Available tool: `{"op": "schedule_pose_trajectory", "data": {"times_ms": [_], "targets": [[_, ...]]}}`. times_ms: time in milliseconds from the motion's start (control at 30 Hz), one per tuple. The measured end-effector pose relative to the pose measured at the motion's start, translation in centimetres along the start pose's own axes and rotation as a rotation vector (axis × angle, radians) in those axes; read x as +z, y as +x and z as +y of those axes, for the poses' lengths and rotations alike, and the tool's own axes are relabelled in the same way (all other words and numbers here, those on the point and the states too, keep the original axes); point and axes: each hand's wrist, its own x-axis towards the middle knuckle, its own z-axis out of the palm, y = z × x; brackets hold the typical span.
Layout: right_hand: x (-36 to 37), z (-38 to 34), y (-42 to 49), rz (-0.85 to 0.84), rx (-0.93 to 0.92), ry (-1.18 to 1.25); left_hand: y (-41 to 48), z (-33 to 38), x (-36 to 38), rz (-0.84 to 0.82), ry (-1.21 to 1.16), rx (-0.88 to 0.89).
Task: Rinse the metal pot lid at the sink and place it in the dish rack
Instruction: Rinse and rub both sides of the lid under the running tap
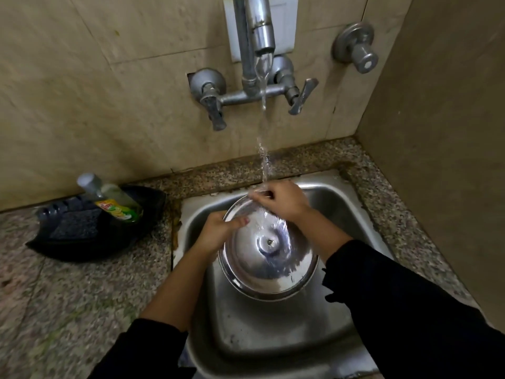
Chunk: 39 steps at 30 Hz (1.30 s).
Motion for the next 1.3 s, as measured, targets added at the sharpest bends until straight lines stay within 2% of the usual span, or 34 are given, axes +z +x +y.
{"op": "schedule_pose_trajectory", "data": {"times_ms": [67,133,167,267,333,400,500,567,700,733,800,867,967,1067,1133,1200,1300], "targets": [[0.3,-1.6,0.3,-0.059,-0.248,-0.074,0.2,0.3,0.6,-0.041,0.085,0.073],[0.1,-1.9,0.6,-0.085,-0.337,-0.085,0.2,0.4,1.0,-0.042,0.127,0.100],[0.1,-1.3,0.5,-0.066,-0.289,-0.067,0.1,0.4,0.9,-0.017,0.110,0.093],[-0.2,1.2,-0.6,0.083,0.122,0.057,-0.9,0.1,0.3,0.131,-0.006,0.079],[-0.2,1.9,-1.1,0.162,0.293,0.081,-1.3,-0.1,-0.2,0.173,-0.113,0.016],[-0.5,1.2,-1.0,0.170,0.258,0.021,-1.1,0.2,-0.7,0.108,-0.149,-0.060],[-1.3,-1.0,-0.3,0.111,0.092,-0.089,-0.8,1.3,-0.8,-0.004,-0.039,-0.060],[-1.5,-2.0,0.1,0.121,0.062,-0.128,-1.2,1.6,-0.4,0.032,-0.027,-0.022],[0.2,-1.2,-1.3,0.351,0.047,-0.200,-1.6,0.1,-0.8,0.206,-0.058,-0.022],[0.9,-0.7,-2.3,0.363,0.077,-0.227,-1.8,-0.3,-0.8,0.244,-0.072,-0.033],[2.5,-0.2,-4.0,0.278,0.150,-0.272,-2.0,-0.6,-0.6,0.288,-0.078,-0.045],[3.7,-1.0,-4.9,0.170,0.110,-0.288,-2.3,-0.6,0.4,0.299,-0.109,-0.025],[4.4,-3.6,-5.3,0.044,-0.125,-0.213,-2.3,-0.2,2.5,0.241,-0.216,-0.049],[4.8,-3.6,-7.6,-0.098,-0.407,-0.232,-1.9,0.0,2.5,0.329,-0.256,-0.046],[4.7,-0.9,-9.2,-0.157,-0.486,-0.262,-1.9,-0.1,1.5,0.387,-0.175,-0.021],[4.3,2.6,-10.0,-0.088,-0.371,-0.341,-2.1,-0.2,0.5,0.440,-0.101,-0.005],[3.1,4.7,-9.1,0.021,-0.063,-0.436,-2.4,-0.7,0.3,0.458,-0.064,-0.020]]}}
